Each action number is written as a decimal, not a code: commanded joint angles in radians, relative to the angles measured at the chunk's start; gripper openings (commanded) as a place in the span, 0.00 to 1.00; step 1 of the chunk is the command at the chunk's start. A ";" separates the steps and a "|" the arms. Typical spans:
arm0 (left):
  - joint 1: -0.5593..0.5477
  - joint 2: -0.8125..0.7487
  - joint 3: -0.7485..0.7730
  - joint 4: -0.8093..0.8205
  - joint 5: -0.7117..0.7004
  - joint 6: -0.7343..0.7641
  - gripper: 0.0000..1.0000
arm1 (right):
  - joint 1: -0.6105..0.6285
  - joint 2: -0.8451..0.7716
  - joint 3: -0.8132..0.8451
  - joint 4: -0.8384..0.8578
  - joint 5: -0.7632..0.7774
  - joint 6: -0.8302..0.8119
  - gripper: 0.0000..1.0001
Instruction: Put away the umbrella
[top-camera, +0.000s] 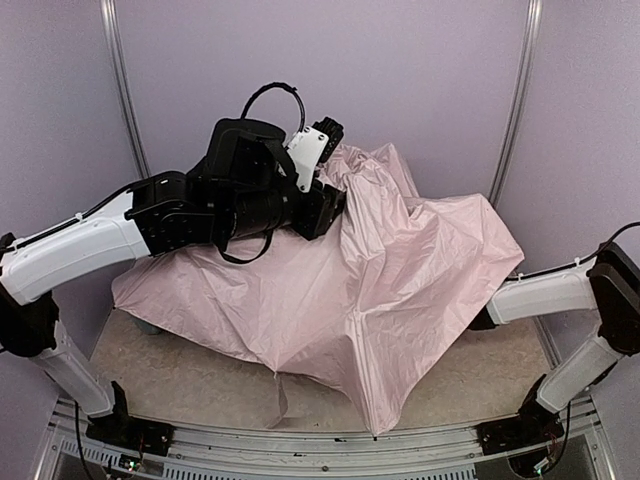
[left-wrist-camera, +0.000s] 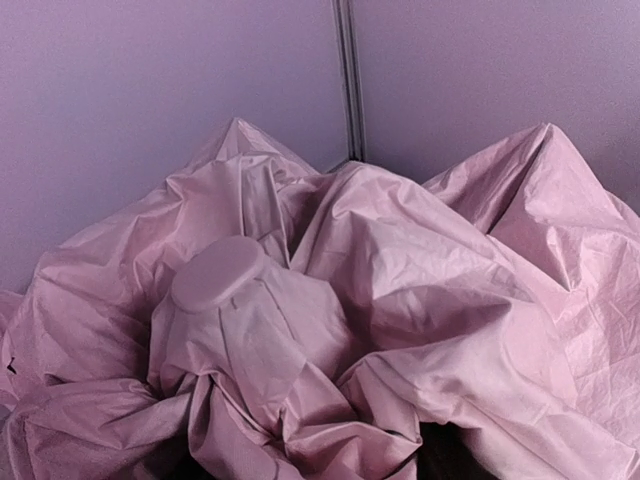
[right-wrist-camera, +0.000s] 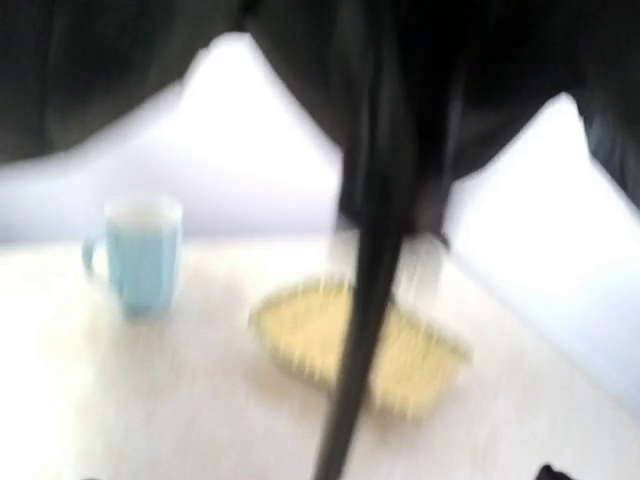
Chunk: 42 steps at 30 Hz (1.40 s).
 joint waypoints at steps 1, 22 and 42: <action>0.041 -0.083 -0.044 0.046 -0.095 0.012 0.00 | -0.002 -0.085 -0.152 -0.127 0.044 -0.022 0.93; 0.169 -0.239 -0.279 0.208 0.238 0.118 0.00 | -0.790 -0.424 -0.101 -0.657 0.432 0.320 1.00; 0.051 -0.345 -0.460 0.433 0.601 0.224 0.00 | -0.142 -0.312 0.315 -0.859 -0.524 -0.254 1.00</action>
